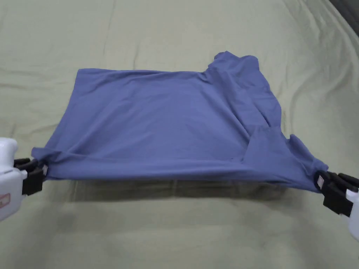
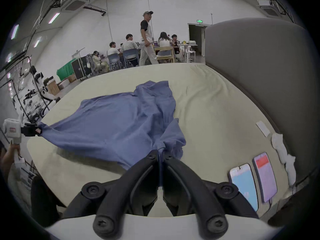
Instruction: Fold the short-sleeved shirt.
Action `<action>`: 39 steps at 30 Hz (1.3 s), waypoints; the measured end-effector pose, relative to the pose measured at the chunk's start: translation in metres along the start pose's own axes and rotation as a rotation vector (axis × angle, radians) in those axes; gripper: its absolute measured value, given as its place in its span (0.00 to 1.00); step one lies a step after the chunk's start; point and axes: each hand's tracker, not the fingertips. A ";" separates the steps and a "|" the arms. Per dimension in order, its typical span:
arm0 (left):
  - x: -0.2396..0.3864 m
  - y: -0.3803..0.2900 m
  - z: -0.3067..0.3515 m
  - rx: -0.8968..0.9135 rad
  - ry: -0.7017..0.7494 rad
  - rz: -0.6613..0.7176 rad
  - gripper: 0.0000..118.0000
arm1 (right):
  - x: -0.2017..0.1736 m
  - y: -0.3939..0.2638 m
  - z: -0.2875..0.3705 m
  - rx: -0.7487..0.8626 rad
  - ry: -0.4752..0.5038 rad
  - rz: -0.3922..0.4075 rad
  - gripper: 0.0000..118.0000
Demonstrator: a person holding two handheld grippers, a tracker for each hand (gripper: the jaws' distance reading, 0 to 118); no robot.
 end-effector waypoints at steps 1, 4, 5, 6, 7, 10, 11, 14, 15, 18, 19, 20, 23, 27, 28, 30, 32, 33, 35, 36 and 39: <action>0.002 -0.006 -0.002 -0.008 -0.004 -0.009 0.00 | -0.001 -0.006 0.000 -0.028 -0.011 0.022 0.04; 0.004 -0.021 -0.010 -0.062 -0.005 -0.015 0.00 | 0.006 -0.024 -0.005 -0.080 -0.001 0.016 0.04; 0.004 -0.025 -0.015 -0.076 -0.007 -0.010 0.00 | 0.006 -0.029 -0.008 -0.091 -0.013 0.028 0.04; 0.004 -0.028 -0.020 -0.091 -0.002 0.002 0.00 | 0.008 -0.033 -0.014 -0.113 -0.020 0.038 0.04; 0.004 -0.030 -0.025 -0.103 0.003 0.007 0.00 | 0.010 -0.036 -0.019 -0.129 -0.019 0.035 0.04; 0.003 -0.031 -0.035 -0.127 0.012 0.002 0.00 | 0.010 -0.038 -0.032 -0.154 -0.019 0.035 0.04; 0.004 -0.030 -0.037 -0.135 0.013 0.002 0.02 | 0.008 -0.038 -0.035 -0.169 -0.015 0.042 0.06; 0.004 -0.026 -0.042 -0.189 0.021 0.031 0.26 | 0.006 -0.033 -0.047 -0.229 -0.062 0.080 0.34; 0.004 -0.025 -0.042 -0.195 0.049 0.023 0.35 | 0.005 -0.032 -0.053 -0.288 -0.057 0.076 0.47; 0.009 -0.018 -0.030 -0.193 0.066 -0.013 0.72 | 0.005 -0.027 -0.058 -0.333 -0.010 -0.004 0.92; 0.012 -0.014 -0.023 -0.182 0.078 -0.018 0.72 | 0.004 -0.023 -0.056 -0.346 0.001 -0.027 0.92; 0.013 -0.011 -0.013 -0.166 0.090 -0.019 0.72 | 0.002 -0.017 -0.051 -0.347 0.011 -0.044 0.92; 0.021 0.004 0.029 -0.083 0.121 -0.025 0.72 | -0.012 0.003 -0.023 -0.278 -0.002 -0.030 0.92; 0.030 0.012 0.063 0.048 0.011 -0.012 0.03 | -0.033 0.025 0.000 -0.173 0.033 0.072 0.57; 0.032 0.011 0.060 0.040 0.044 0.001 0.00 | -0.036 0.028 -0.001 -0.184 0.043 0.069 0.03; 0.032 0.008 0.054 0.004 0.055 -0.007 0.00 | -0.042 0.022 -0.007 -0.136 0.005 0.034 0.02; 0.032 0.004 0.041 -0.048 0.067 0.004 0.00 | -0.046 0.024 -0.014 -0.204 0.050 0.038 0.02; 0.031 0.001 0.036 -0.076 0.063 0.010 0.00 | -0.048 0.022 -0.017 -0.202 0.046 0.036 0.02; 0.027 -0.001 0.024 -0.144 0.053 0.064 0.28 | -0.041 0.017 -0.022 -0.211 0.045 0.040 0.02; 0.022 -0.003 0.012 -0.170 0.052 0.119 0.60 | -0.041 0.016 -0.024 -0.220 0.049 0.040 0.02; 0.012 -0.009 -0.023 -0.259 0.008 0.147 0.79 | -0.046 0.016 -0.025 -0.233 0.067 0.032 0.02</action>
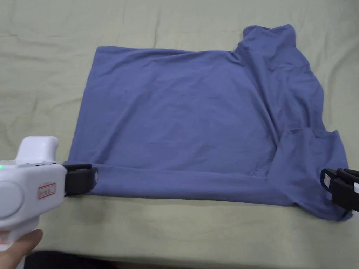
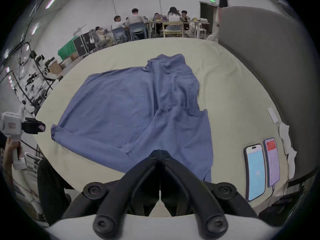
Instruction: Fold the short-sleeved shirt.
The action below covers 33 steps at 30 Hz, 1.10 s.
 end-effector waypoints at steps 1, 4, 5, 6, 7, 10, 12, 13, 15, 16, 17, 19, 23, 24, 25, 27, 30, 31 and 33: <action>0.000 0.005 -0.012 -0.001 0.017 -0.013 0.79 | -0.001 -0.001 -0.001 -0.003 0.004 0.000 0.02; 0.001 0.010 -0.041 -0.055 0.037 -0.076 0.79 | -0.006 -0.001 -0.007 -0.029 0.008 0.017 0.02; -0.002 0.011 -0.054 -0.078 0.033 -0.104 0.79 | -0.007 -0.002 -0.009 -0.037 0.004 0.022 0.02; -0.003 0.009 -0.059 -0.086 0.036 -0.099 0.78 | -0.007 -0.003 -0.012 -0.046 0.003 0.022 0.02; -0.005 0.006 -0.063 -0.087 0.015 -0.085 0.62 | -0.007 -0.005 -0.015 -0.057 0.002 0.019 0.02; -0.005 0.004 -0.058 -0.050 -0.066 0.032 0.07 | -0.003 -0.010 -0.022 -0.081 0.001 0.007 0.02; 0.004 0.005 -0.052 -0.046 -0.017 -0.022 0.07 | -0.001 -0.011 -0.025 -0.106 0.010 -0.003 0.02; 0.005 0.006 -0.050 -0.049 -0.019 -0.026 0.07 | 0.001 -0.011 -0.025 -0.107 0.009 -0.006 0.02; 0.010 0.009 -0.043 -0.048 0.007 -0.065 0.07 | 0.004 -0.008 -0.026 -0.124 -0.007 -0.009 0.07; 0.012 0.010 -0.041 -0.049 0.017 -0.077 0.07 | 0.007 -0.007 -0.026 -0.146 -0.053 -0.025 0.53; 0.013 0.011 -0.040 -0.053 0.023 -0.085 0.07 | 0.010 -0.006 -0.032 -0.182 -0.081 -0.026 0.93; 0.015 0.012 -0.038 -0.048 0.031 -0.087 0.07 | 0.013 -0.009 -0.036 -0.173 -0.091 -0.015 1.00; 0.017 0.012 -0.040 -0.056 0.040 -0.076 0.07 | 0.041 -0.029 -0.061 -0.255 -0.113 -0.081 1.00; 0.018 0.012 -0.041 -0.058 0.041 -0.074 0.07 | 0.040 -0.018 -0.063 -0.287 -0.119 -0.096 1.00; 0.018 0.011 -0.041 -0.061 0.042 -0.073 0.07 | 0.042 -0.019 -0.070 -0.287 -0.113 -0.099 0.99; 0.017 0.010 -0.040 -0.060 0.041 -0.069 0.07 | 0.045 -0.024 -0.078 -0.303 -0.088 -0.110 0.70; 0.012 0.009 -0.040 -0.059 0.023 -0.041 0.07 | 0.035 -0.026 -0.072 -0.259 -0.079 -0.079 0.31; 0.010 0.009 -0.040 -0.057 0.016 -0.024 0.07 | 0.031 -0.025 -0.068 -0.238 -0.088 -0.036 0.14; 0.007 0.009 -0.038 -0.050 0.003 0.017 0.07 | 0.016 -0.023 -0.056 -0.199 -0.051 -0.047 0.13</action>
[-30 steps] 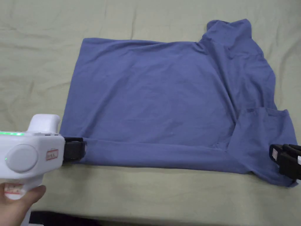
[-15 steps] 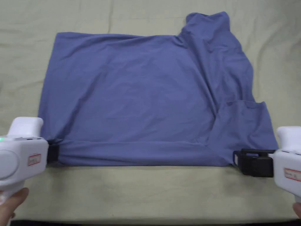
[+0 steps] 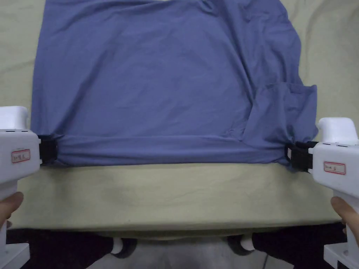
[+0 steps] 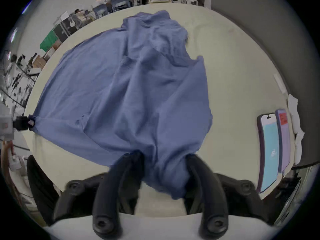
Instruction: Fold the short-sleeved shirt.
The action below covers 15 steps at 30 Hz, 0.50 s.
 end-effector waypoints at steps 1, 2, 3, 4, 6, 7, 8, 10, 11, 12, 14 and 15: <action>0.000 0.001 0.003 0.008 0.003 0.022 0.07 | -0.003 0.000 0.003 0.008 -0.009 -0.014 0.13; 0.000 0.002 0.008 0.027 0.003 0.038 0.07 | -0.006 0.002 0.006 0.023 -0.010 -0.008 0.13; 0.001 0.006 0.014 0.041 0.006 0.063 0.07 | -0.001 0.006 0.007 0.041 -0.001 -0.018 0.13; -0.002 0.010 0.017 0.065 0.003 0.091 0.07 | -0.002 0.012 0.013 0.073 0.003 -0.031 0.12; -0.001 0.025 0.025 0.105 -0.019 0.117 0.07 | 0.000 0.028 0.023 0.123 0.032 -0.066 0.12; 0.000 0.036 0.026 0.110 -0.024 0.105 0.07 | 0.002 0.041 0.023 0.135 0.049 -0.073 0.12; 0.001 0.046 0.028 0.123 -0.017 0.096 0.07 | 0.003 0.052 0.023 0.145 0.051 -0.067 0.12; 0.003 0.074 0.022 0.138 -0.011 0.082 0.07 | 0.007 0.083 0.018 0.187 0.062 -0.071 0.12; 0.004 0.088 0.017 0.137 -0.011 0.082 0.07 | 0.006 0.096 0.011 0.191 0.059 -0.062 0.12; 0.004 0.104 0.009 0.148 -0.026 0.072 0.07 | 0.006 0.113 0.004 0.206 0.051 -0.052 0.12; 0.002 0.139 -0.013 0.147 -0.065 0.069 0.07 | 0.007 0.150 -0.017 0.219 0.035 -0.023 0.12; 0.001 0.153 -0.024 0.145 -0.068 0.074 0.07 | 0.005 0.164 -0.029 0.217 0.022 -0.005 0.12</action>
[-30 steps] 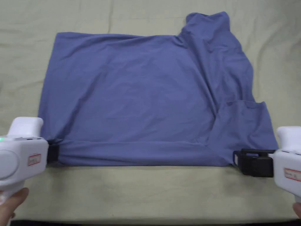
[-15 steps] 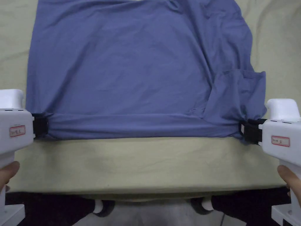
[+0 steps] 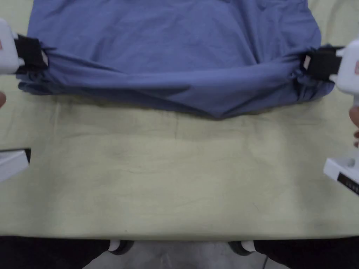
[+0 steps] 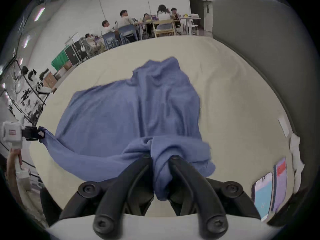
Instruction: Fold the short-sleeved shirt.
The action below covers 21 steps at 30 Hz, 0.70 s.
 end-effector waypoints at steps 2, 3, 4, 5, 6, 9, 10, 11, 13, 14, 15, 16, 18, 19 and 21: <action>-0.002 0.025 -0.030 -0.023 0.012 0.012 0.07 | 0.001 0.026 -0.030 -0.003 -0.008 0.015 0.12; -0.002 0.036 -0.044 -0.036 0.021 0.011 0.07 | 0.003 0.036 -0.044 -0.005 -0.013 0.016 0.12; -0.002 0.045 -0.057 -0.042 0.029 0.002 0.07 | 0.001 0.044 -0.059 -0.014 -0.015 0.025 0.12; 0.000 0.050 -0.064 -0.061 0.037 0.009 0.07 | 0.002 0.052 -0.071 -0.027 -0.018 0.027 0.12; 0.001 0.056 -0.074 -0.079 0.046 0.001 0.07 | 0.002 0.059 -0.083 -0.042 -0.024 0.032 0.12; 0.007 0.062 -0.100 -0.119 0.088 -0.075 0.07 | 0.002 0.065 -0.112 -0.072 -0.044 0.058 0.12; 0.009 0.062 -0.105 -0.132 0.100 -0.090 0.07 | 0.002 0.065 -0.119 -0.085 -0.048 0.067 0.12; 0.010 0.060 -0.108 -0.126 0.098 -0.097 0.07 | 0.001 0.064 -0.124 -0.098 -0.052 0.079 0.12; 0.011 0.058 -0.105 -0.108 0.107 -0.102 0.16 | -0.002 0.060 -0.128 -0.094 -0.054 0.094 0.14; 0.011 0.057 -0.104 -0.101 0.109 -0.105 0.40 | -0.002 0.060 -0.127 -0.088 -0.054 0.099 0.31; 0.010 0.055 -0.102 -0.082 0.121 -0.106 0.66 | -0.001 0.060 -0.126 -0.079 -0.060 0.104 0.65; 0.010 0.052 -0.101 -0.061 0.168 -0.121 0.66 | -0.004 0.057 -0.123 -0.080 -0.071 0.099 0.76; 0.005 0.044 -0.095 -0.067 0.195 -0.143 0.75 | -0.004 0.054 -0.123 -0.094 -0.067 0.104 0.92; 0.001 0.039 -0.088 -0.058 0.174 -0.135 0.75 | -0.004 0.051 -0.114 -0.079 -0.055 0.103 1.00; -0.003 0.027 -0.069 0.011 0.154 -0.113 0.75 | -0.003 0.046 -0.097 -0.036 -0.019 0.073 1.00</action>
